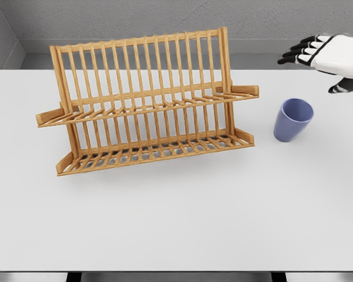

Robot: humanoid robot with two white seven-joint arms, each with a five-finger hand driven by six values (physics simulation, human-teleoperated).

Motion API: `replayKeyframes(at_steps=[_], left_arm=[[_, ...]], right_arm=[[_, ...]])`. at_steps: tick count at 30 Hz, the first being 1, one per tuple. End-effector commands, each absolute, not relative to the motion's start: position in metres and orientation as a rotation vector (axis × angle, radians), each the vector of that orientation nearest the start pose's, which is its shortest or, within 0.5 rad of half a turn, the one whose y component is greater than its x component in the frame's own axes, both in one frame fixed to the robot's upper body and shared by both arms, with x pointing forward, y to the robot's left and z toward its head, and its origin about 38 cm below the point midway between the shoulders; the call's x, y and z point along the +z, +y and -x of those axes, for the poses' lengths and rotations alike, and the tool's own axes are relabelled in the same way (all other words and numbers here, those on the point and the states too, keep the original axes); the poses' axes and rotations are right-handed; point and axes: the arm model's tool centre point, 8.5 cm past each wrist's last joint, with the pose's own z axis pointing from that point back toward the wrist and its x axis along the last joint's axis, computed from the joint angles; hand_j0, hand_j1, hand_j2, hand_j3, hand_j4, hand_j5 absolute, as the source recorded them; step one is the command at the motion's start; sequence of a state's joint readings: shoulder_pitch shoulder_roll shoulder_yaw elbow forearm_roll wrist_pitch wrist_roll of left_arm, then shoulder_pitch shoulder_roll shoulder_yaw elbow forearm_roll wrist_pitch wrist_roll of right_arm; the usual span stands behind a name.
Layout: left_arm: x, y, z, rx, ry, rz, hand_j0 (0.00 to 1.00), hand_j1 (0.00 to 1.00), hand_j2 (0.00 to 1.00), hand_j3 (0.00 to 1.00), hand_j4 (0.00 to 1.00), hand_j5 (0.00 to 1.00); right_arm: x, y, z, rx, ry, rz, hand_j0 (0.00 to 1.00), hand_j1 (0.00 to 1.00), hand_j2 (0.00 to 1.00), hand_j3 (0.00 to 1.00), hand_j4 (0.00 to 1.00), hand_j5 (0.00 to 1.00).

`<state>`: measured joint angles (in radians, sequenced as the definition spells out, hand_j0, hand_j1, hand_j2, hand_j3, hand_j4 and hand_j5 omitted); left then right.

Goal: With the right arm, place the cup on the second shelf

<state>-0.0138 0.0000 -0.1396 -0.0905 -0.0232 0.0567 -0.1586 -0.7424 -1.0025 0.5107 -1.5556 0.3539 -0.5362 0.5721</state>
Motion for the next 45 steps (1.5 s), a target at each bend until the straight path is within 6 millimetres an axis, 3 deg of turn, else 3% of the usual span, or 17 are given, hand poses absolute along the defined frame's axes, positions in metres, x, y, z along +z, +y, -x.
replayKeyframes(at_steps=[1,13,20,29,36,38,39,45], left_arm=[[-0.263,0.255,-0.032,-0.167,-0.027,0.072,1.00,1.00,1.00,1.00,1.00,1.00],[-0.263,0.255,-0.032,-0.167,-0.027,0.070,1.00,1.00,1.00,1.00,1.00,1.00],[-0.263,0.255,-0.032,-0.167,-0.027,0.072,1.00,1.00,1.00,1.00,1.00,1.00],[-0.263,0.255,-0.032,-0.167,-0.027,0.070,1.00,1.00,1.00,1.00,1.00,1.00],[-0.263,0.255,-0.032,-0.167,-0.027,0.072,1.00,1.00,1.00,1.00,1.00,1.00],[-0.263,0.255,-0.032,-0.167,-0.027,0.072,1.00,1.00,1.00,1.00,1.00,1.00],[-0.263,0.255,-0.032,-0.167,-0.027,0.072,1.00,1.00,1.00,1.00,1.00,1.00],[-0.263,0.255,-0.032,-0.167,-0.027,0.070,1.00,1.00,1.00,1.00,1.00,1.00]], right_arm=[[0.270,-0.340,-0.438,2.126,-1.261,0.545,1.00,1.00,1.00,1.00,1.00,1.00],[0.273,-0.356,-0.444,2.098,-1.224,0.575,1.00,1.00,1.00,1.00,1.00,1.00],[0.239,-0.355,-0.452,2.079,-1.168,0.496,1.00,1.00,1.00,1.00,1.00,1.00],[0.229,-0.363,-0.464,2.045,-1.122,0.485,1.00,1.00,1.00,1.00,1.00,1.00],[0.225,-0.358,-0.466,2.038,-1.130,0.475,1.00,1.00,1.00,1.00,1.00,1.00],[0.224,-0.357,-0.466,2.038,-1.129,0.473,0.78,0.78,0.78,0.78,0.78,0.78],[0.220,-0.356,-0.466,2.045,-1.119,0.463,0.74,0.74,0.74,0.74,0.74,0.74],[0.223,-0.353,-0.467,2.046,-1.126,0.468,0.67,0.67,0.67,0.67,0.67,0.67]])
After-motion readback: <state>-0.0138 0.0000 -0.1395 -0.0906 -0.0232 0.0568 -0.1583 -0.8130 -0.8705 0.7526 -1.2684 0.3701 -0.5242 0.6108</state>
